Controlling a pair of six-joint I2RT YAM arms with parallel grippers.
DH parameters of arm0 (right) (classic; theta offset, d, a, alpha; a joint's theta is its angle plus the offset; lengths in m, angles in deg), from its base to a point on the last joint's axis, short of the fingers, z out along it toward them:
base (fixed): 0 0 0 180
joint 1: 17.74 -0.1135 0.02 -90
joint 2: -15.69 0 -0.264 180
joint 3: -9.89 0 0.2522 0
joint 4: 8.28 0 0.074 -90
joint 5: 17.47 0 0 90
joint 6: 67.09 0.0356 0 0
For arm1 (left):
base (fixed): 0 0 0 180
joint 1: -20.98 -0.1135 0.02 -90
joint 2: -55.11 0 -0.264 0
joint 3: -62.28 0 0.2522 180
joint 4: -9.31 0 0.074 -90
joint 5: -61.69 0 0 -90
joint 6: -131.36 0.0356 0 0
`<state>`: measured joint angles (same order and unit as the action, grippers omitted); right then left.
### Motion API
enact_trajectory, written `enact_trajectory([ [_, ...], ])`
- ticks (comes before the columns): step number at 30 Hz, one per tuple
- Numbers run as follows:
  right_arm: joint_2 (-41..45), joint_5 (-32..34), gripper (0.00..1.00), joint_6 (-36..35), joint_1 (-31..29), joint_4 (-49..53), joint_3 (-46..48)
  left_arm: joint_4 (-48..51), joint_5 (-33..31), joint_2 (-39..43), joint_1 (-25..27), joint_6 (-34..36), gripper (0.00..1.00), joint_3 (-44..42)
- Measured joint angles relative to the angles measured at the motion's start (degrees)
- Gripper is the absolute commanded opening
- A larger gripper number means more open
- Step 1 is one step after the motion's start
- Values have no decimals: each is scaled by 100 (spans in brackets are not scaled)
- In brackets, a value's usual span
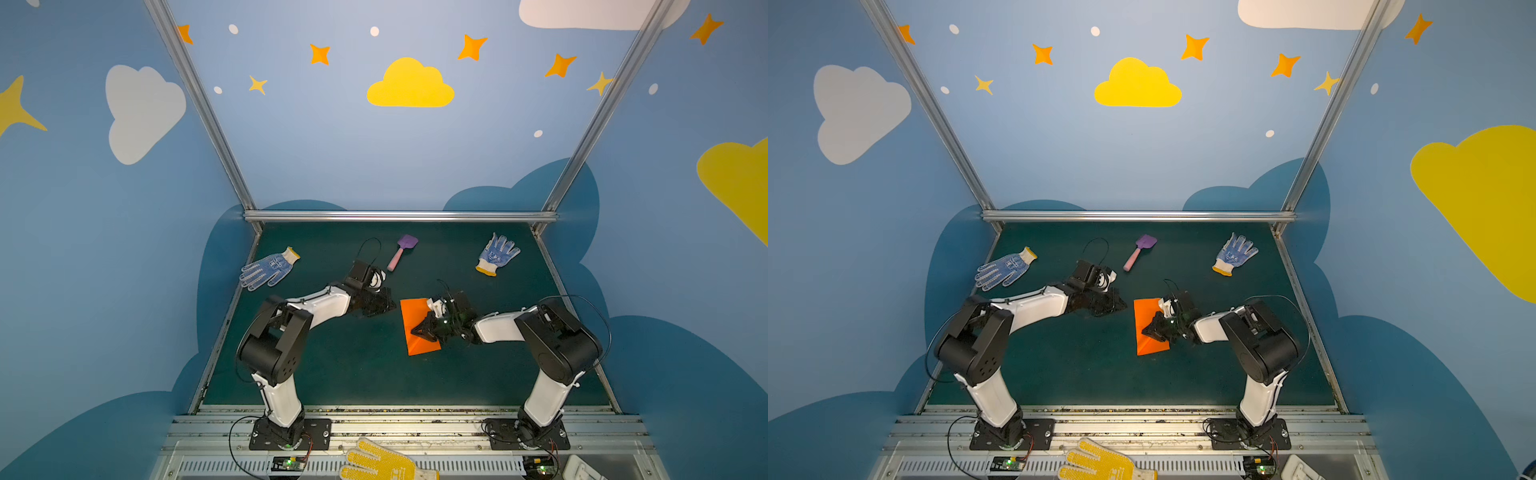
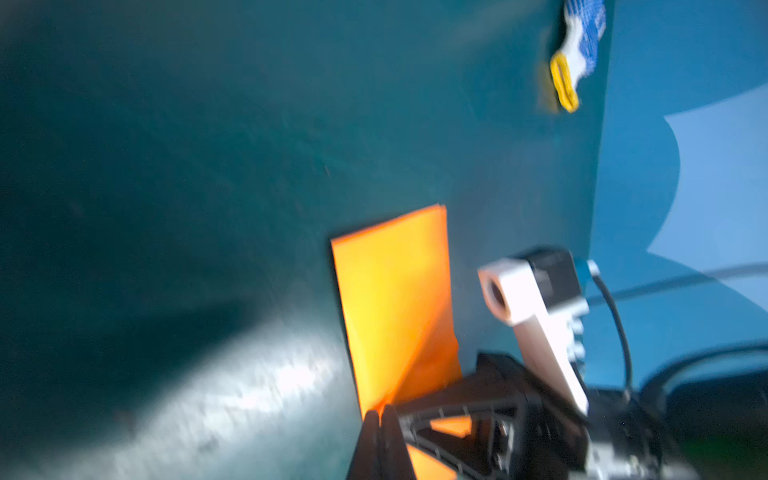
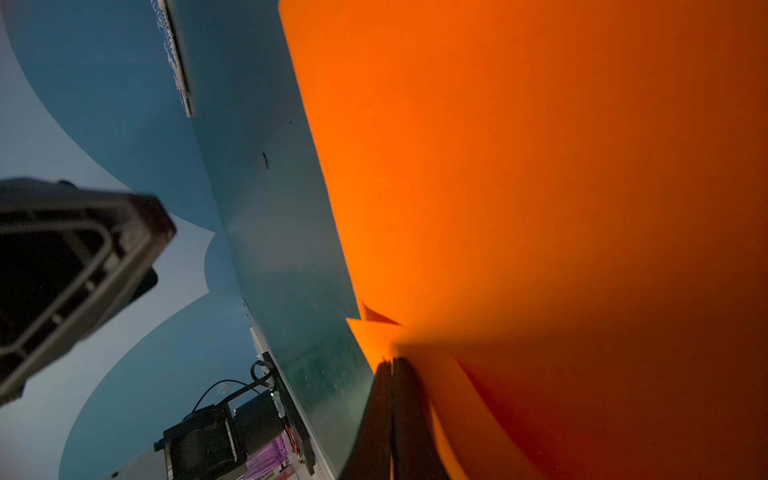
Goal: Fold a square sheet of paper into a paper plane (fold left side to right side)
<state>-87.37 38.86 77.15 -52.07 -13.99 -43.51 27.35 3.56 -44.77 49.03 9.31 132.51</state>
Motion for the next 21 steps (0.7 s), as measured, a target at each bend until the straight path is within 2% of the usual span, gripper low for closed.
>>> enact_trajectory([
  [5, 0, -2, 0, -4, 0, -153, 76, -251, -4, 330, 503, -247, 4, -603],
  [11, 0, -2, 0, -7, 0, -155, 76, -457, -28, 350, 990, -463, 4, -778],
  [21, 0, -2, 0, -13, 0, -162, 83, -780, -74, 39, 1261, -592, 4, -778],
])
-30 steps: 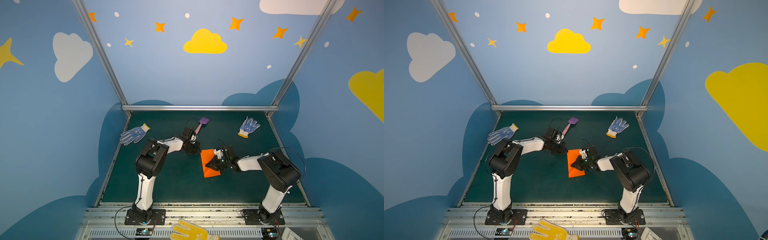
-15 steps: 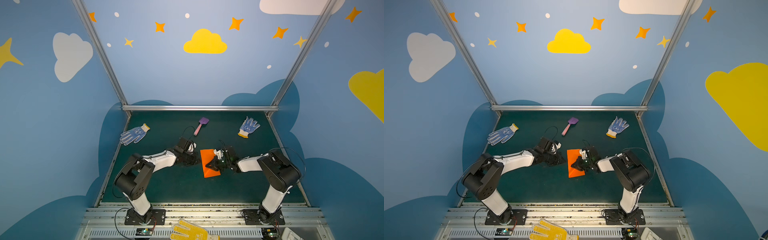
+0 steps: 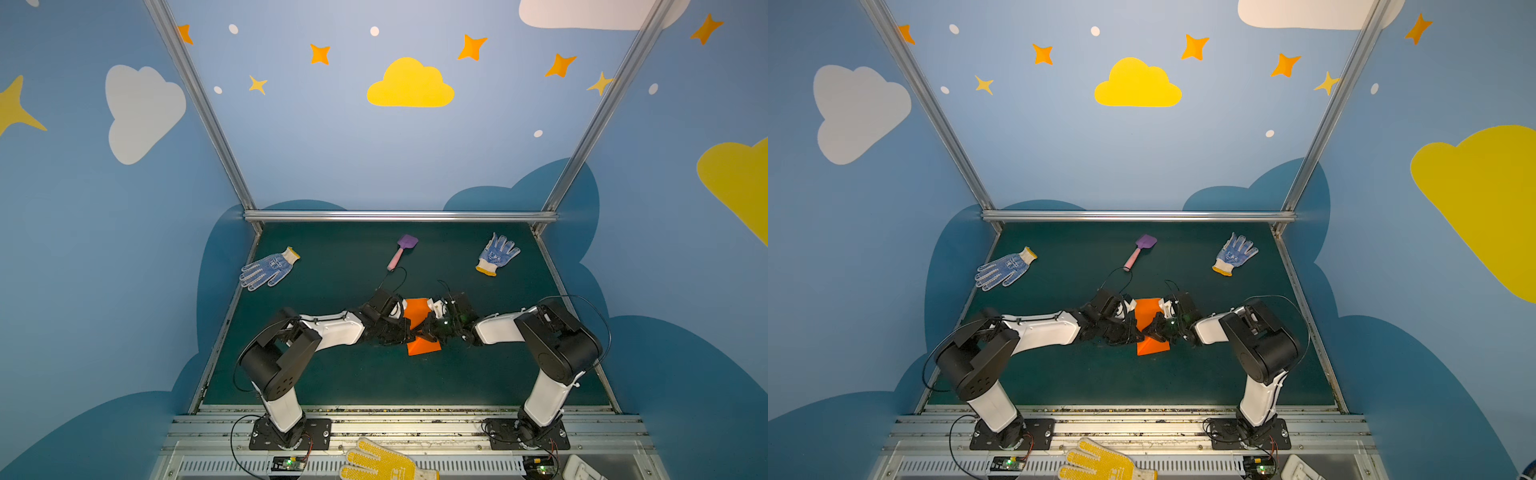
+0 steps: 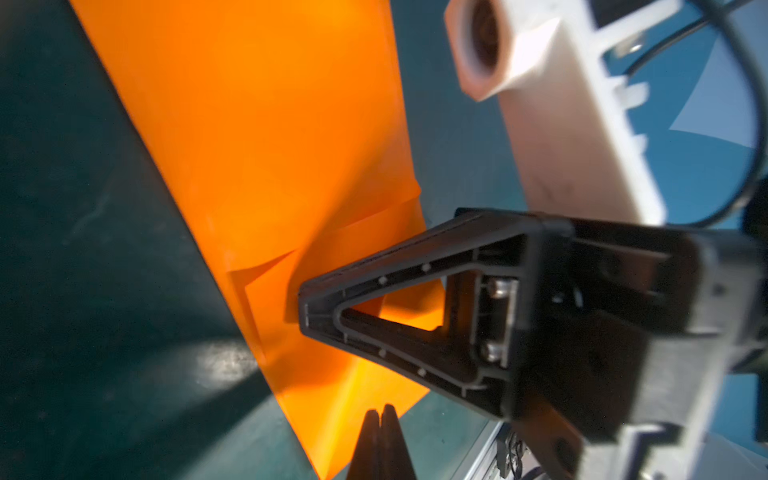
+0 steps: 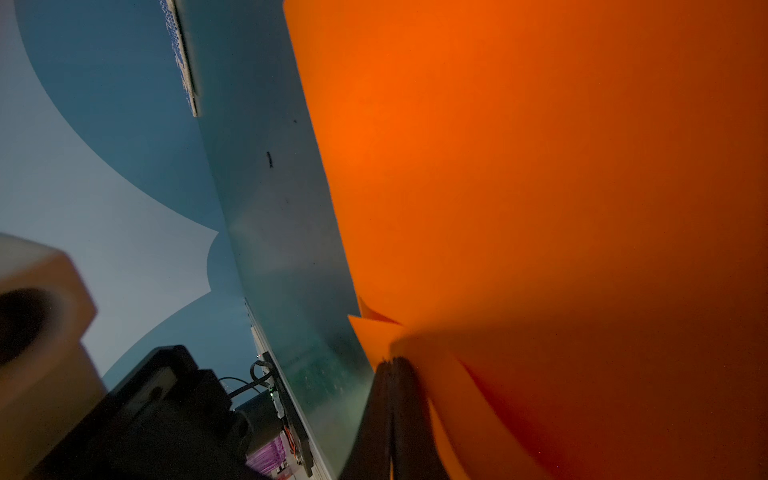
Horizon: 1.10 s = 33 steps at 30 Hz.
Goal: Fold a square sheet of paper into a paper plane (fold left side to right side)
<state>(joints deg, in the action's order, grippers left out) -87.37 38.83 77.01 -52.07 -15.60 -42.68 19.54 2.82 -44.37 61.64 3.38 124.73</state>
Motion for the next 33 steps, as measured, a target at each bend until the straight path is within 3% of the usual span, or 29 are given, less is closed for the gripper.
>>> enact_trajectory([
  [33, 81, 2, 0, -17, -2, 120, 31, -793, -31, -195, 155, -192, 4, -588],
])
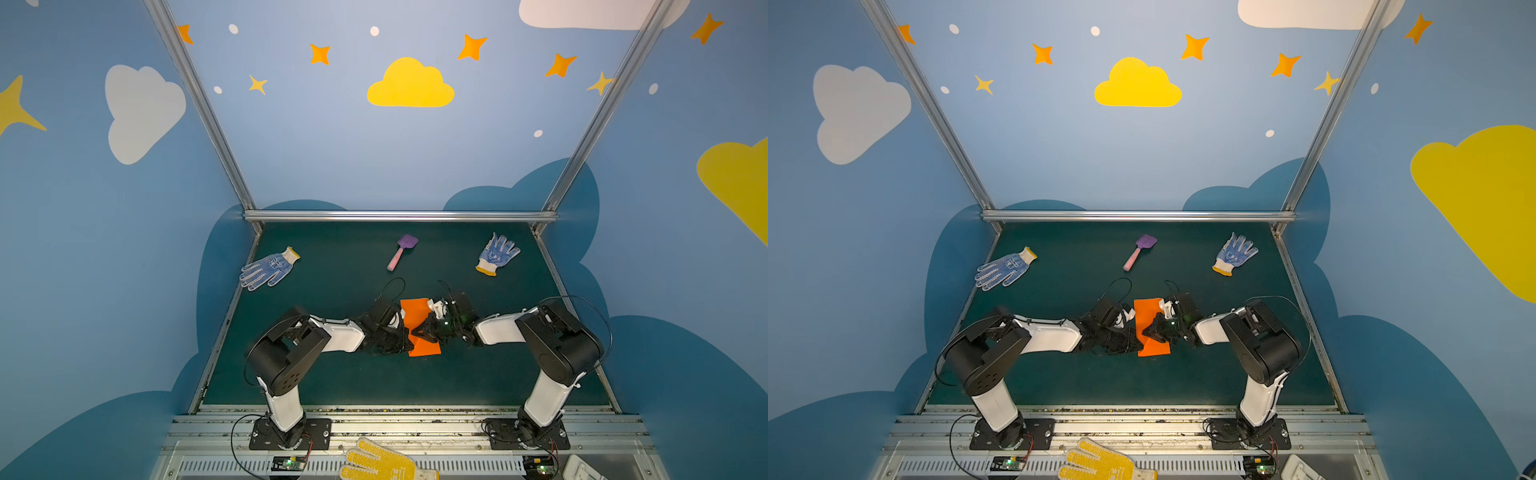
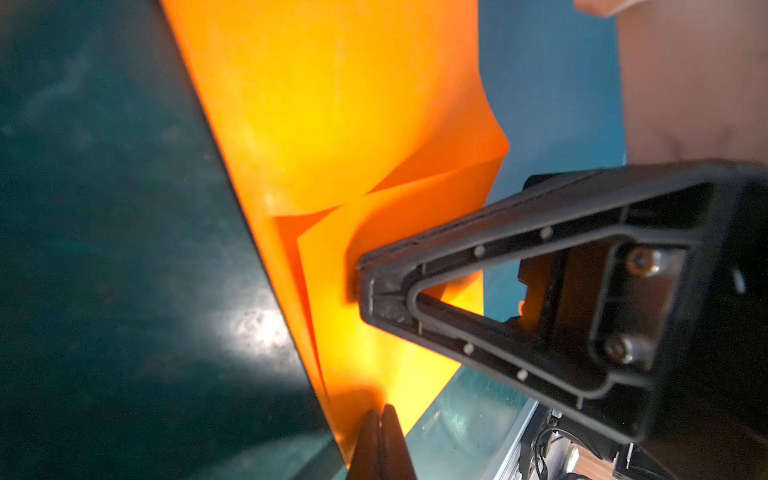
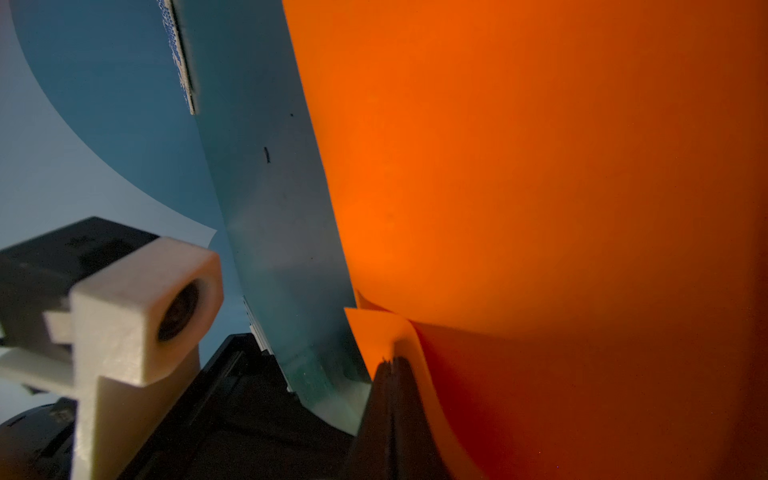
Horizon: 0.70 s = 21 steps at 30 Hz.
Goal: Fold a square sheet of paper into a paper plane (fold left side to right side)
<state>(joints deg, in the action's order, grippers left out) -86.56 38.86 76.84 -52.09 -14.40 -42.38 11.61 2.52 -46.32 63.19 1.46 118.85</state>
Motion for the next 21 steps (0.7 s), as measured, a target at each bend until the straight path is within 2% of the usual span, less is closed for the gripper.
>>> enact_trajectory([
  [8, 61, 2, 0, -142, 0, 459, -170, -144, -61, 20, 66, 2, 4, -79],
  [16, 640, 72, 0, -785, -13, 1456, -367, -267, -74, 28, 70, 0, 4, -142],
  [21, 850, 136, 0, -1025, -103, 1727, -374, -267, -72, 28, 70, 2, 4, -142],
])
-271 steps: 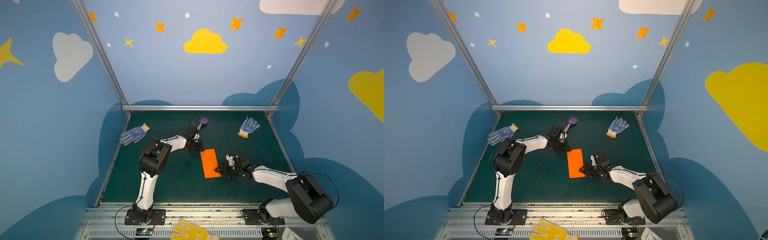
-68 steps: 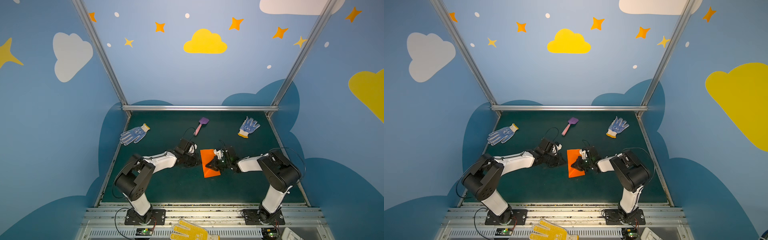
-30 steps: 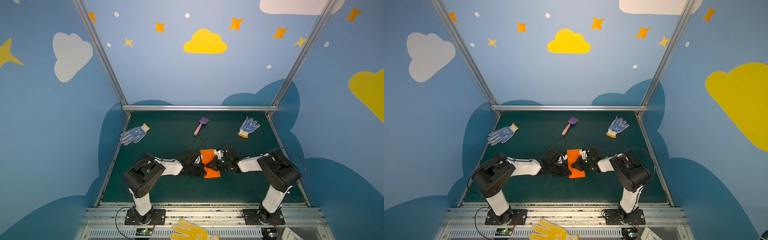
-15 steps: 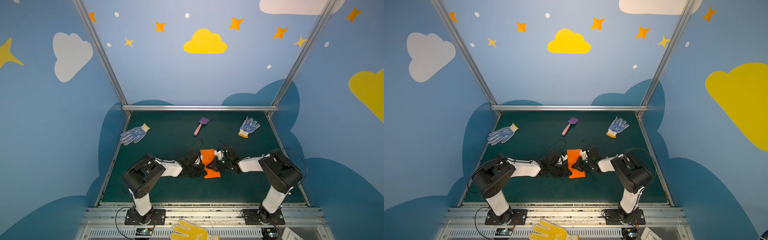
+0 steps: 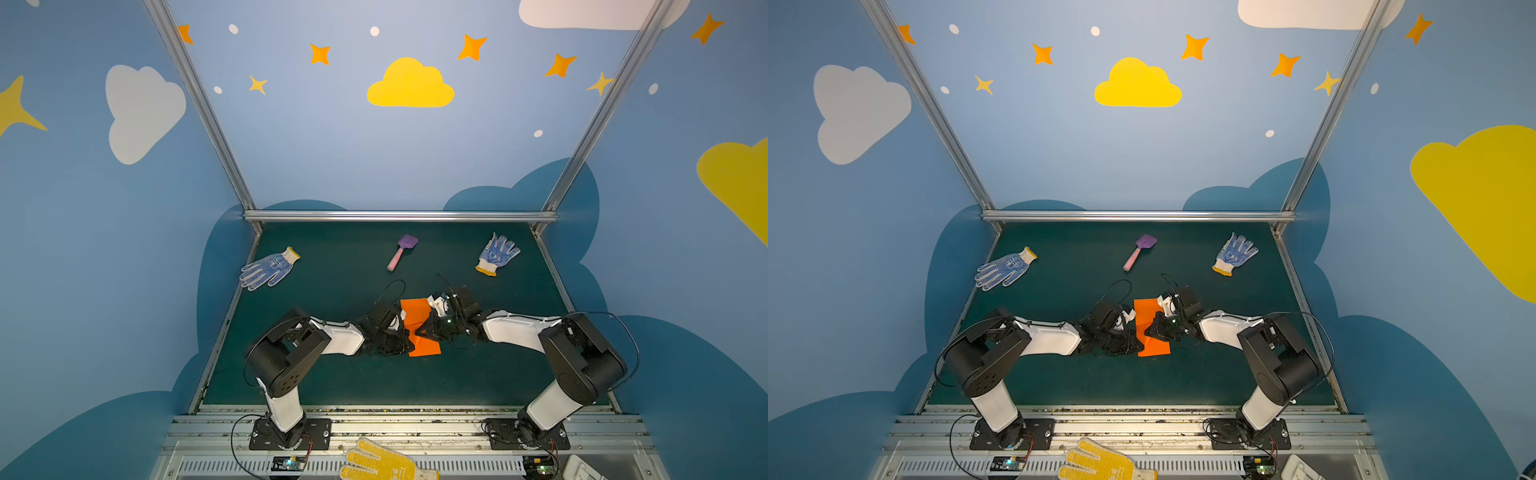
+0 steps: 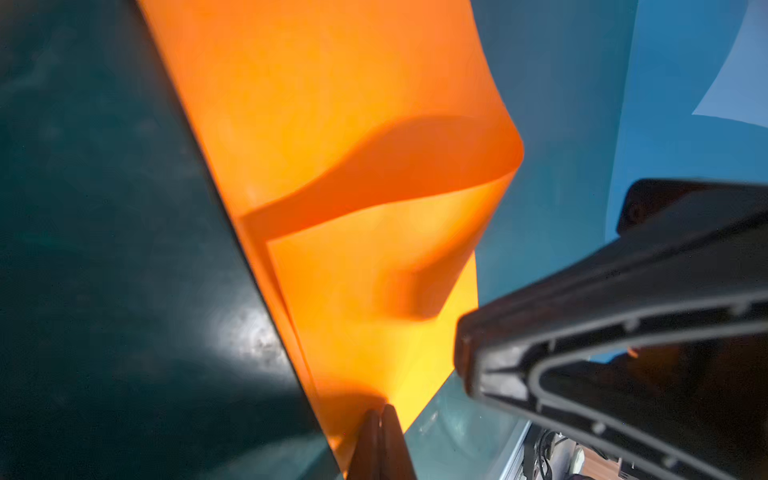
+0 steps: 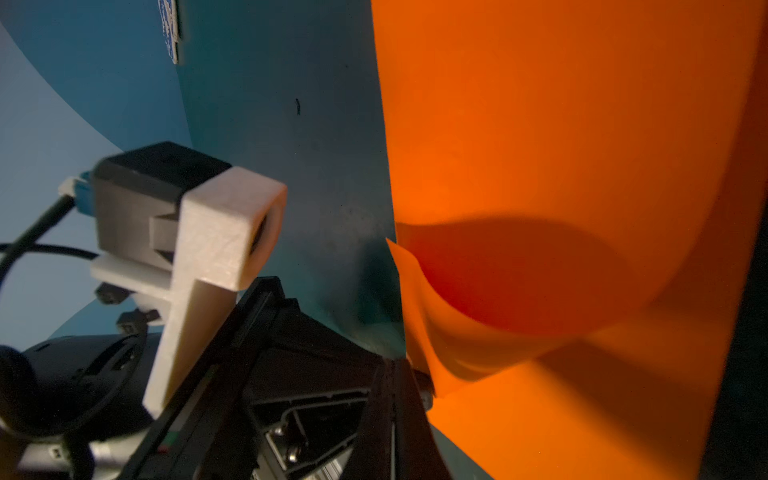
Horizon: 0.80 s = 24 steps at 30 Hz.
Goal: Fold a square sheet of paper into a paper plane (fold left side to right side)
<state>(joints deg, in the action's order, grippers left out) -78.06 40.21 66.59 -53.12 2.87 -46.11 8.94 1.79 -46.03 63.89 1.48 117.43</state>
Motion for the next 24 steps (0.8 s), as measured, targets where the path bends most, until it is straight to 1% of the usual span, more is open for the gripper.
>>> enact_trajectory([
  [9, -179, 68, 0, -55, -267, 79, 7, 7, 0, 0, 0, -9, 4, 0],
  [15, -365, 284, 0, -98, -260, 24, 70, 2, -2, 0, 0, 4, 4, -2],
  [24, -372, 245, 0, -289, -61, -87, 164, 2, -2, 0, 0, 17, 4, -2],
])
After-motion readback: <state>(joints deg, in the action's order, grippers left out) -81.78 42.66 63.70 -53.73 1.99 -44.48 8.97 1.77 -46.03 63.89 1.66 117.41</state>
